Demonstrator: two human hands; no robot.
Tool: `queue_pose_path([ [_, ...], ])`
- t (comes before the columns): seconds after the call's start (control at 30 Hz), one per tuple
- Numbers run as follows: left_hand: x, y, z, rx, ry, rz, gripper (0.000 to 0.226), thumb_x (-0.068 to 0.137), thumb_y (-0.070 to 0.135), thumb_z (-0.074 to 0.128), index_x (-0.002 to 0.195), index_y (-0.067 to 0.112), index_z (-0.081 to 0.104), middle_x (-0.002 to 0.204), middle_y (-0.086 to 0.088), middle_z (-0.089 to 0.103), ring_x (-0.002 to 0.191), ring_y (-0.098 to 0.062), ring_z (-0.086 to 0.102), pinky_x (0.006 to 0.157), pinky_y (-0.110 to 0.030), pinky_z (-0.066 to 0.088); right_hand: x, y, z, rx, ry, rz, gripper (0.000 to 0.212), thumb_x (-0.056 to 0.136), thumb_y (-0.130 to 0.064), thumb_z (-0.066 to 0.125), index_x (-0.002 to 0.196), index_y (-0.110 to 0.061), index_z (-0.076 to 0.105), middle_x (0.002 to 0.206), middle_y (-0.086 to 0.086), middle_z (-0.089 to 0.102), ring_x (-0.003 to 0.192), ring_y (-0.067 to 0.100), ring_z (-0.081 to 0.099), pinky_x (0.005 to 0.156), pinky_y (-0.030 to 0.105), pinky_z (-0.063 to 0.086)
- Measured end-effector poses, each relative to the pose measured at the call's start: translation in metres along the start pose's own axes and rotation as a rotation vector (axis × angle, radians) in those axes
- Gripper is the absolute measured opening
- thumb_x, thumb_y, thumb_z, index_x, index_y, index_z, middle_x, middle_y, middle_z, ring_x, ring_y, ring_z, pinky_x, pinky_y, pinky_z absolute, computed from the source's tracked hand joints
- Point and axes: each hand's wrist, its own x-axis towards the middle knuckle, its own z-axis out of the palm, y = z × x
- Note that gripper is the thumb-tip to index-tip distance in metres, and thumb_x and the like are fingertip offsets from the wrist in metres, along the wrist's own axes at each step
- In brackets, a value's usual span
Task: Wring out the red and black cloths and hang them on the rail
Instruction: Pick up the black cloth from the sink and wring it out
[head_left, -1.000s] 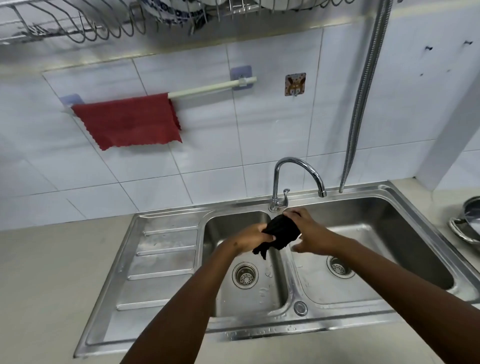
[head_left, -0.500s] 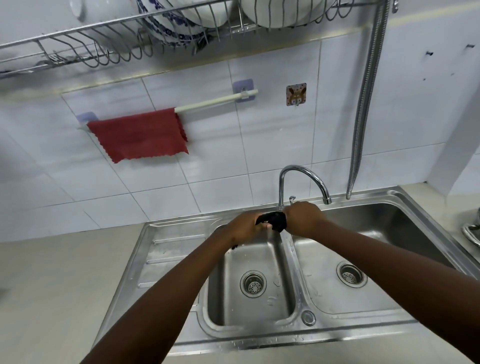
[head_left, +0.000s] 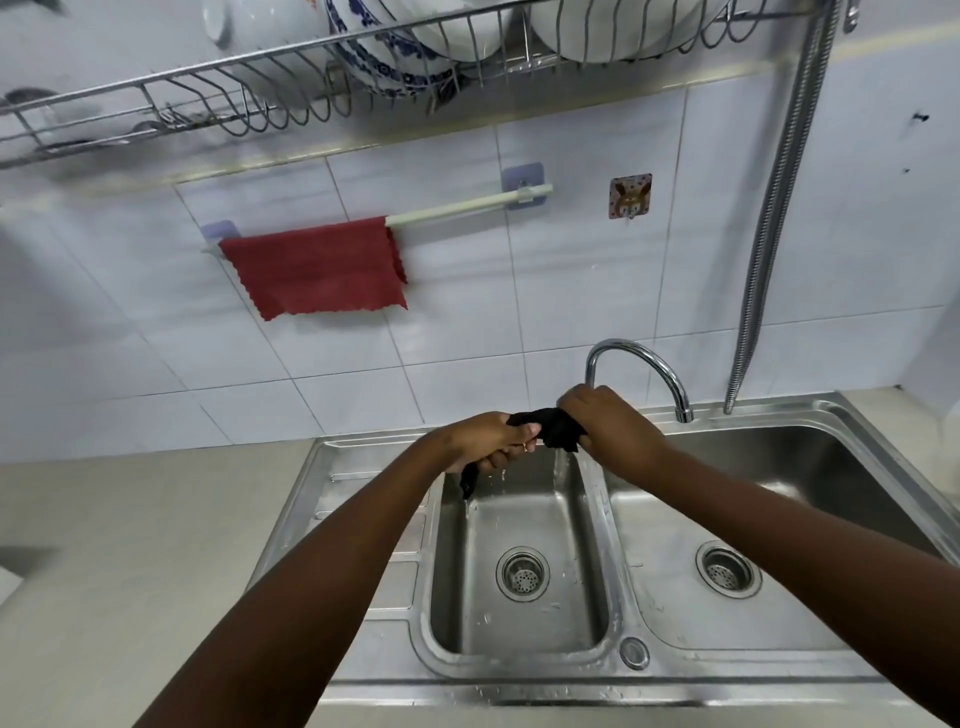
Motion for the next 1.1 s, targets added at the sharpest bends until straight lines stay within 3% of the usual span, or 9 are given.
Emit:
queue_pose_path([
  [0.17, -0.004, 0.013, -0.009, -0.101, -0.140, -0.087, 0.032, 0.097, 0.042, 0.047, 0.083, 0.014, 0.056, 0.053, 0.010, 0.034, 0.039, 0.000, 0.023, 0.034, -0.012, 0.018, 0.000, -0.001, 0.004, -0.029, -0.050, 0.080, 0.018, 0.074, -0.012, 0.057, 0.090, -0.010, 0.049, 0.089, 0.013, 0.062, 0.082, 0.034, 0.057, 0.059, 0.034, 0.035],
  [0.33, 0.000, 0.008, 0.000, 0.595, 0.184, 0.147, 0.032, 0.096, 0.042, 0.046, 0.106, 0.015, 0.061, 0.074, 0.010, 0.056, 0.065, -0.005, 0.051, 0.060, -0.022, 0.039, 0.011, 0.001, -0.009, -0.062, -0.248, 0.216, 0.026, 0.074, -0.039, 0.063, 0.082, -0.015, 0.058, 0.081, 0.008, 0.069, 0.077, 0.030, 0.064, 0.059, 0.030, 0.041],
  [0.5, 0.009, -0.001, 0.016, 0.847, 0.512, 0.260, 0.029, 0.098, 0.037, 0.045, 0.109, 0.014, 0.057, 0.098, -0.013, 0.070, 0.088, -0.030, 0.063, 0.068, -0.033, 0.042, 0.023, 0.000, -0.022, 0.401, -0.469, 0.446, 0.024, 0.072, -0.025, 0.064, 0.057, -0.014, 0.048, 0.056, 0.000, 0.050, 0.053, 0.017, 0.047, 0.050, 0.027, 0.032],
  [0.63, 0.004, 0.001, 0.018, 0.707, 0.365, 0.224, 0.029, 0.098, 0.040, 0.043, 0.109, 0.019, 0.059, 0.094, -0.003, 0.066, 0.083, -0.018, 0.060, 0.065, -0.026, 0.041, 0.015, 0.004, -0.021, 0.413, -0.395, 0.289, 0.031, 0.068, -0.017, 0.071, 0.048, -0.021, 0.047, 0.053, -0.002, 0.044, 0.056, 0.019, 0.049, 0.056, 0.029, 0.034],
  [0.7, 0.001, 0.003, 0.015, 0.548, 0.258, 0.155, 0.027, 0.098, 0.044, 0.041, 0.093, 0.023, 0.058, 0.076, 0.004, 0.059, 0.064, -0.009, 0.052, 0.058, -0.023, 0.040, 0.011, 0.004, -0.014, 0.256, -0.234, 0.189, 0.017, 0.068, -0.022, 0.073, 0.067, -0.022, 0.056, 0.067, -0.002, 0.049, 0.071, 0.020, 0.055, 0.061, 0.029, 0.040],
  [0.8, -0.005, 0.006, 0.005, 0.223, 0.092, -0.042, 0.034, 0.098, 0.045, 0.043, 0.079, 0.019, 0.055, 0.060, 0.007, 0.042, 0.044, -0.004, 0.036, 0.041, -0.016, 0.031, 0.004, 0.002, -0.005, 0.178, -0.095, 0.111, 0.049, 0.073, -0.023, 0.074, 0.114, -0.021, 0.048, 0.096, -0.002, 0.059, 0.082, 0.020, 0.060, 0.071, 0.032, 0.048],
  [0.9, -0.009, 0.007, -0.001, -0.044, -0.083, -0.154, 0.030, 0.099, 0.038, 0.043, 0.085, 0.013, 0.055, 0.061, 0.005, 0.034, 0.037, -0.001, 0.024, 0.034, -0.013, 0.019, -0.001, -0.001, 0.004, 0.009, -0.064, -0.059, 0.042, 0.083, -0.008, 0.056, 0.122, -0.022, 0.047, 0.102, 0.008, 0.057, 0.086, 0.027, 0.058, 0.071, 0.040, 0.050],
  [0.97, -0.012, 0.008, -0.001, -0.013, -0.093, -0.132, 0.024, 0.100, 0.030, 0.044, 0.089, 0.012, 0.055, 0.064, 0.005, 0.036, 0.040, -0.001, 0.026, 0.037, -0.013, 0.020, -0.002, -0.003, 0.008, -0.002, -0.096, -0.004, 0.043, 0.080, -0.004, 0.050, 0.121, -0.017, 0.047, 0.102, 0.010, 0.055, 0.089, 0.030, 0.056, 0.074, 0.045, 0.050],
  [1.1, -0.011, 0.006, 0.007, 0.483, 0.125, 0.050, 0.031, 0.098, 0.035, 0.046, 0.108, 0.008, 0.057, 0.082, 0.000, 0.052, 0.067, -0.012, 0.046, 0.059, -0.024, 0.038, 0.001, -0.006, 0.004, -0.033, -0.173, 0.128, 0.023, 0.077, -0.011, 0.056, 0.099, -0.011, 0.051, 0.089, 0.013, 0.066, 0.082, 0.034, 0.063, 0.070, 0.041, 0.051],
])
